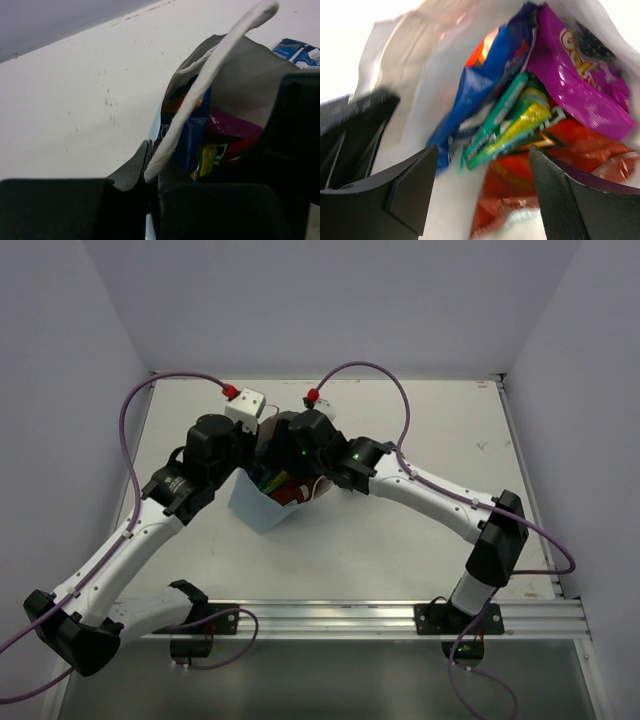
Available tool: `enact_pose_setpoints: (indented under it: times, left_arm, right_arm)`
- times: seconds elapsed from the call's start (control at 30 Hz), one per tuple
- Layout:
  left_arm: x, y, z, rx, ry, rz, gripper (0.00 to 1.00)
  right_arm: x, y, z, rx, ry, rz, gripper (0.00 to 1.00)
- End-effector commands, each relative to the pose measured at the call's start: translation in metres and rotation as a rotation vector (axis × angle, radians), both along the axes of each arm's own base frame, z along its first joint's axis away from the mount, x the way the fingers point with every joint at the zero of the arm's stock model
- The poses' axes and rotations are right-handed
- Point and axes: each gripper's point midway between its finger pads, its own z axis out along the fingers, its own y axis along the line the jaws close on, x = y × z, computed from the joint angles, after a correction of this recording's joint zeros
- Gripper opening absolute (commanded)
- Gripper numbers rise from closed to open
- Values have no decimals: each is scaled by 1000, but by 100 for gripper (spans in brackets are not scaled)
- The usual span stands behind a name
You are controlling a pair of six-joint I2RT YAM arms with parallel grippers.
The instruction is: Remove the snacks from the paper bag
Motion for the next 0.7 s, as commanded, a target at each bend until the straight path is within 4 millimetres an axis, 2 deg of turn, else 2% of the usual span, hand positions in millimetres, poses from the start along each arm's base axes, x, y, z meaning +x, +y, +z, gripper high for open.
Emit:
enact_pose_setpoints:
  times: [0.0, 0.07, 0.13, 0.2, 0.23, 0.3, 0.33, 0.37, 0.4, 0.43, 0.47, 0.53, 0.57, 0.63, 0.67]
  left_arm:
    - [7, -13, 68, -137, -179, -28, 0]
    - [5, -14, 66, -136, -174, -36, 0]
    - [4, -13, 65, -135, -174, -36, 0]
    - [3, -13, 63, -133, -173, -38, 0]
    - [3, -11, 63, -130, -175, -31, 0]
    - [3, -9, 63, -126, -177, -24, 0]
    - [2, -7, 63, -123, -180, -19, 0]
    - [2, -6, 62, -120, -180, -15, 0]
    - [2, -4, 61, -117, -181, -8, 0]
    - [2, -2, 61, -113, -185, 3, 0]
    - [2, -1, 61, -110, -185, 9, 0]
    - [3, 3, 59, -99, -187, 23, 0]
    - [3, 3, 59, -93, -187, 25, 0]
    - [4, 5, 58, -90, -189, 35, 0]
    - [4, 6, 57, -86, -187, 38, 0]
  right_arm:
    - [23, 14, 8, 92, -32, -102, 76]
    - [28, 19, 7, 99, -38, -110, 76]
    - [34, 24, -5, 72, -30, -113, 74]
    - [37, 29, -5, 64, -33, -110, 71]
    - [40, 30, -12, 44, -27, -118, 65]
    - [40, 28, -15, 35, -28, -121, 55]
    - [40, 26, -11, 37, -35, -119, 44]
    - [40, 24, -8, 25, -55, -107, 37]
    - [40, 22, -2, 24, -71, -104, 31]
    - [39, 17, 12, 35, -98, -104, 20]
    - [39, 13, 20, 36, -118, -104, 15]
    - [36, 5, 35, 34, -157, -91, 8]
    - [32, -1, 52, 48, -188, -78, 4]
    - [27, -6, 66, 65, -210, -61, 1]
    - [22, -12, 81, 87, -230, -54, 0]
